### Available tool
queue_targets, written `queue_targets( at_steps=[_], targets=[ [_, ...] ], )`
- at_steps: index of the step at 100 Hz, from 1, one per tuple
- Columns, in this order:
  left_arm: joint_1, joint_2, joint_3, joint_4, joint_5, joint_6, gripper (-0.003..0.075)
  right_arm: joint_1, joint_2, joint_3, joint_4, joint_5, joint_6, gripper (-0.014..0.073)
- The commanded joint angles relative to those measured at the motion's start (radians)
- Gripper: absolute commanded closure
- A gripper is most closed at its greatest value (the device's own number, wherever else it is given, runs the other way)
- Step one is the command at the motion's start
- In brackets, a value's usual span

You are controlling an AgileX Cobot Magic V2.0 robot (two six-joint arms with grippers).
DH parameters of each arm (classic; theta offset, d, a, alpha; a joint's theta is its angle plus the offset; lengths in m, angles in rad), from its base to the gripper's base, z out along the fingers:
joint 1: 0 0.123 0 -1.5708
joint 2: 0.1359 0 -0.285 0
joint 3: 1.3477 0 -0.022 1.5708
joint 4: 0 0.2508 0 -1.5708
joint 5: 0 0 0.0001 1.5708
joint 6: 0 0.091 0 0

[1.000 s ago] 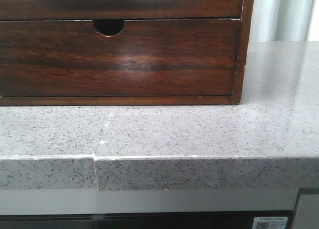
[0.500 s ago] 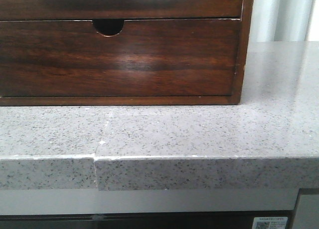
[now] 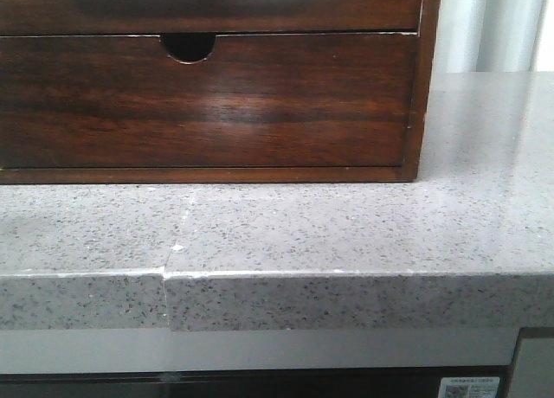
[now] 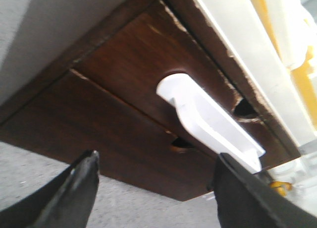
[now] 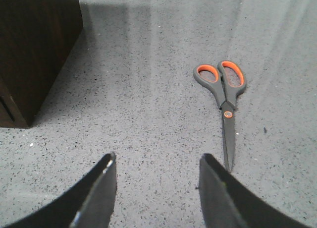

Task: Put scissors in drawer with both arms
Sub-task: 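Close the left gripper around the white drawer handle, then pull the drawer out toward the robot with the left gripper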

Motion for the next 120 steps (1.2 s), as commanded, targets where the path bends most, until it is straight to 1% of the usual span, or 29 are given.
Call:
queue_targets(
  at_steps=[1, 9, 16, 30, 47, 81, 100, 120],
  targets=[
    [-0.001, 0.057, -0.034, -0.211, 0.055, 0.138, 0.0265, -0.004, 0.013, -0.034, 0.001, -0.064, -0.005, 0.0259],
    [-0.001, 0.105, -0.034, -0.316, 0.108, 0.226, 0.0265, -0.004, 0.013, -0.034, 0.001, -0.064, -0.005, 0.0259],
    [-0.001, 0.148, -0.034, -0.377, 0.162, 0.278, 0.0265, -0.004, 0.013, -0.034, 0.001, -0.064, -0.005, 0.0259],
    [-0.001, 0.242, -0.061, -0.377, 0.247, 0.278, 0.0265, -0.004, 0.013, -0.034, 0.001, -0.064, -0.005, 0.0259],
    [-0.001, 0.334, -0.126, -0.377, 0.306, 0.278, 0.0265, -0.004, 0.013, -0.034, 0.001, -0.064, -0.005, 0.0259],
    [-0.001, 0.443, -0.241, -0.377, 0.344, 0.276, 0.0270, -0.004, 0.013, -0.034, 0.001, -0.064, -0.005, 0.0259],
    [-0.069, 0.490, -0.269, -0.377, 0.334, 0.276, 0.0281, -0.004, 0.013, -0.034, 0.001, -0.064, -0.005, 0.0259],
    [-0.081, 0.519, -0.294, -0.377, 0.325, 0.276, 0.0281, -0.004, 0.013, -0.034, 0.001, -0.064, -0.005, 0.0259]
  ],
)
